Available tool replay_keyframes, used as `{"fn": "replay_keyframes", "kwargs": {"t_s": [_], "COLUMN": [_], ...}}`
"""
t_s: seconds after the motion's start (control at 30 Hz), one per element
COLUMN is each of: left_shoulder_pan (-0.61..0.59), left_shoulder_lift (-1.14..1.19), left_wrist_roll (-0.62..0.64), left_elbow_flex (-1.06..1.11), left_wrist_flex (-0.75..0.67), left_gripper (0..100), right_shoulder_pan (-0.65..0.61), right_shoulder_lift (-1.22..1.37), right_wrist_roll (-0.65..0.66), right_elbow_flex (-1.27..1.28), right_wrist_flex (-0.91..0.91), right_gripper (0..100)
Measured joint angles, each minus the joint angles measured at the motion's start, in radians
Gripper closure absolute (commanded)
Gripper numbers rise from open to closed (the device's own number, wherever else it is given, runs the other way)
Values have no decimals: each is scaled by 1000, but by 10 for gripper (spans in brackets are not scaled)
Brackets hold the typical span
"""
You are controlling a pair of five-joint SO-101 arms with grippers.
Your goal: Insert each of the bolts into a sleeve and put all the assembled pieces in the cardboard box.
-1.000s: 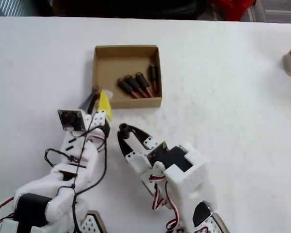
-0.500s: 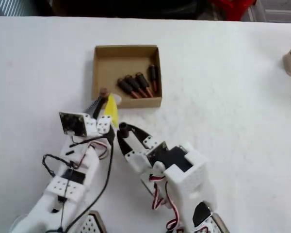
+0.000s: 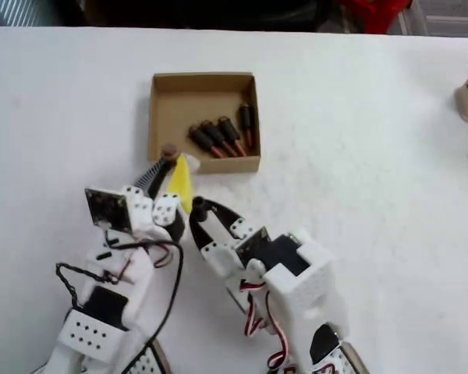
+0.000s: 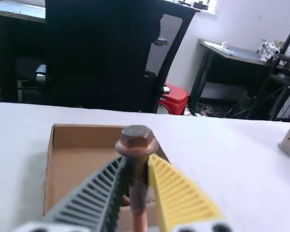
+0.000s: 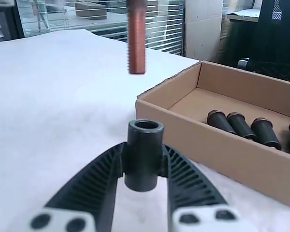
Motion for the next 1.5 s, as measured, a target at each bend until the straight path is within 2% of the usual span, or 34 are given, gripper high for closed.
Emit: {"fn": "replay_keyframes", "kwargs": {"t_s": [0.23,0.5,0.7,0.93,1.5], "left_shoulder_pan": [17,57,115,115,83], "left_shoulder_lift": [-81,-86,-86,-86,-86], "left_wrist_roll": [-94,-94,-92,-23,-51], "left_elbow_flex": [83,83,83,83,83], "left_wrist_flex": [-44,-41,55,55,55], "left_gripper": [976,976,976,976,976], "right_shoulder_pan": [0,0,0,0,0], "right_shoulder_lift": [0,0,0,0,0], "right_wrist_roll": [0,0,0,0,0], "right_elbow_flex": [0,0,0,0,0], "right_wrist_flex": [0,0,0,0,0], "right_gripper": [981,981,981,981,981]}}
